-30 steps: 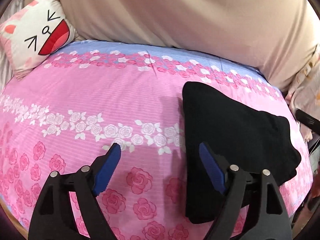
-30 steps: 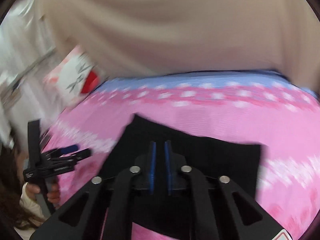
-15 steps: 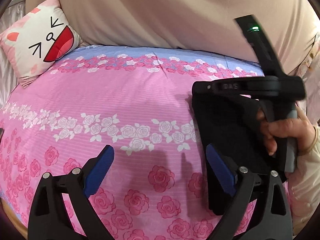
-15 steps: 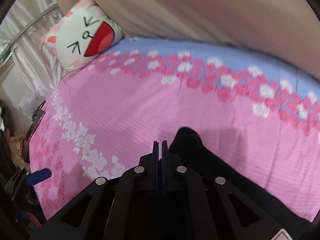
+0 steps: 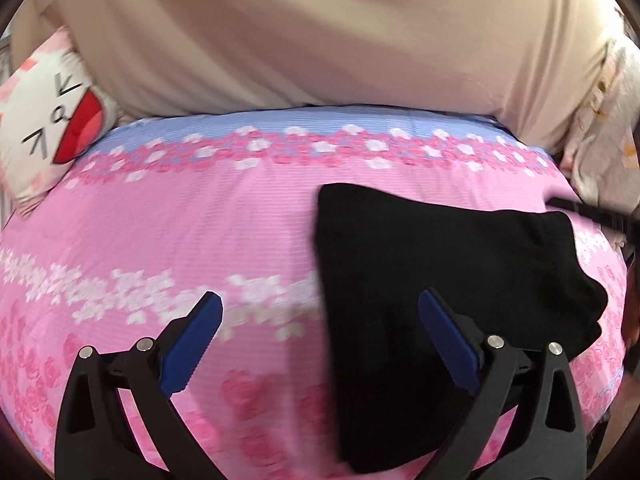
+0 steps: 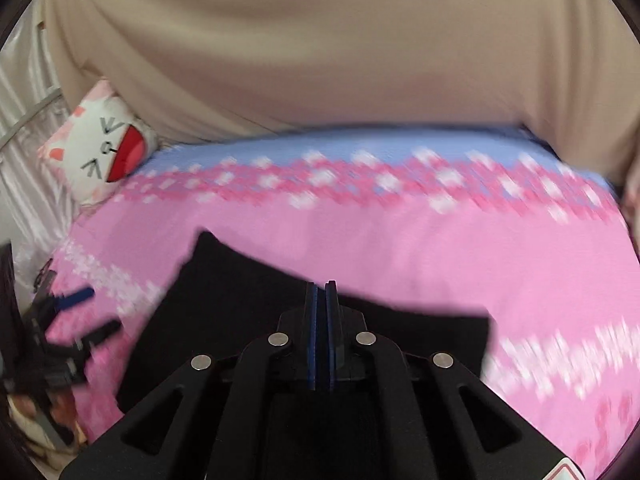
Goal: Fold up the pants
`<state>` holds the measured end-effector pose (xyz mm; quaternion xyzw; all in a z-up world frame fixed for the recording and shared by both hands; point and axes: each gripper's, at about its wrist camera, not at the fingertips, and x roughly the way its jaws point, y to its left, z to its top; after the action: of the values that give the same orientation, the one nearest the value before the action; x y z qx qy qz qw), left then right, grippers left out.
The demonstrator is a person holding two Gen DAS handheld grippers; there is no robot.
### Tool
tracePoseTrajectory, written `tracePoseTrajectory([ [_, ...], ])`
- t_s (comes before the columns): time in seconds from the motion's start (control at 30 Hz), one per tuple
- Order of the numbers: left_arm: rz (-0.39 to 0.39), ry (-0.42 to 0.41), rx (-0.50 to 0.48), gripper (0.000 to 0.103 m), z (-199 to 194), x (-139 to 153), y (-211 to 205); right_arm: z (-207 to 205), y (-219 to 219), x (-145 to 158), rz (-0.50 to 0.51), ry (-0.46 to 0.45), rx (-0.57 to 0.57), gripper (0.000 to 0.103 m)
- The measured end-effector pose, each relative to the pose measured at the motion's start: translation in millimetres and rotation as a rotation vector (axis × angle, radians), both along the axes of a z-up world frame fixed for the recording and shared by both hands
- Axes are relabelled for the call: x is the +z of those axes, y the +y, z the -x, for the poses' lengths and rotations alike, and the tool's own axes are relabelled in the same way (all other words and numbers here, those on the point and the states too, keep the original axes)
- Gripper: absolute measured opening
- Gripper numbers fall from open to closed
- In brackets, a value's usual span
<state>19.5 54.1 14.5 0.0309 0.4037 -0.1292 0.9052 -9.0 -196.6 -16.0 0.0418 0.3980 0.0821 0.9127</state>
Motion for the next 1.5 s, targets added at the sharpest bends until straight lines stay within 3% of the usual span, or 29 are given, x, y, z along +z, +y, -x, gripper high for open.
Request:
tracePoseTrajectory([
  [0.07, -0.015, 0.019, -0.028, 0.097, -3.7, -4.8, -24.1, 7.7, -37.6, -36.1, 0.068, 0.077, -0.125, 0.0],
  [0.1, -0.023, 0.025, -0.038, 0.097, -3.9, -7.0, -33.0, 10.5, -51.9, -45.0, 0.053, 0.093, -0.167, 0.0],
  [0.17, -0.061, 0.032, -0.049, 0.097, -3.1, -12.9, -51.2, 25.2, -75.1, -44.8, -0.097, 0.071, -0.208, 0.0],
  [0.2, -0.094, 0.037, -0.053, 0.097, -2.0, -17.0, -60.9, 35.5, -75.5, -35.9, -0.117, 0.036, -0.211, 0.008],
  [0.3, -0.152, 0.056, -0.055, 0.097, 0.4, -27.9, -77.8, 53.1, -57.1, -15.8, -0.135, -0.046, -0.124, 0.01],
  [0.37, -0.162, 0.078, -0.048, 0.097, 0.0, -34.0, -82.1, 48.1, -45.1, -23.6, -0.129, -0.018, -0.06, 0.009],
  [0.4, -0.164, 0.087, -0.038, 0.097, 0.1, -36.6, -83.3, 40.7, -43.4, -37.9, -0.074, 0.024, -0.069, 0.0],
  [0.43, -0.165, 0.087, -0.031, 0.098, 0.3, -37.3, -83.5, 35.5, -46.9, -51.9, -0.031, 0.051, -0.1, 0.0],
  [0.47, -0.167, 0.087, -0.028, 0.098, 1.2, -37.0, -83.3, 37.3, -52.7, -54.6, -0.084, 0.041, -0.112, 0.0],
  [0.53, -0.181, 0.083, -0.02, 0.098, 3.1, -36.1, -83.1, 46.4, -52.5, -42.9, -0.118, 0.024, -0.129, 0.002],
  [0.57, -0.183, 0.083, -0.016, 0.098, 3.5, -36.3, -82.4, 55.2, -45.7, -29.7, -0.109, -0.023, -0.115, 0.009],
  [0.63, -0.178, 0.091, -0.008, 0.098, 2.7, -37.6, -81.5, 68.8, -35.9, -18.9, -0.12, -0.053, -0.069, 0.009],
  [0.73, -0.176, 0.09, -0.001, 0.098, 3.1, -38.3, -82.7, 81.9, -20.0, -27.8, -0.137, -0.004, 0.009, 0.009],
  [0.83, -0.177, 0.088, -0.002, 0.098, 4.3, -38.1, -83.1, 91.3, -18.0, -56.7, -0.078, 0.061, -0.027, 0.002],
  [0.9, -0.176, 0.09, -0.002, 0.098, 5.4, -38.3, -82.7, 97.9, -29.7, -63.6, -0.165, 0.047, -0.043, 0.0],
  [0.97, -0.178, 0.09, 0.0, 0.098, 6.2, -38.2, -82.4, 100.8, -33.4, -57.1, -0.184, 0.051, -0.056, 0.001],
  [1.03, -0.172, 0.09, -0.002, 0.098, 8.7, -34.9, -80.2, 107.2, -32.9, -47.0, -0.168, 0.024, -0.066, 0.007],
  [1.1, -0.169, 0.079, 0.0, 0.098, 12.9, -29.7, -73.6, 115.7, -36.6, -40.2, -0.163, 0.009, -0.082, 0.02],
  [1.17, -0.158, 0.073, 0.01, 0.098, 17.1, -25.3, -63.0, 126.4, -44.9, -38.2, -0.218, 0.008, -0.079, 0.022],
  [1.3, -0.136, 0.078, 0.048, 0.098, 24.7, -19.3, -36.2, 141.6, -55.7, -41.6, -0.212, 0.016, -0.146, 0.047],
  [1.5, -0.104, 0.108, 0.055, 0.098, 31.9, -23.1, -21.1, 138.2, -54.1, -53.2, -0.26, 0.04, -0.129, 0.048],
])
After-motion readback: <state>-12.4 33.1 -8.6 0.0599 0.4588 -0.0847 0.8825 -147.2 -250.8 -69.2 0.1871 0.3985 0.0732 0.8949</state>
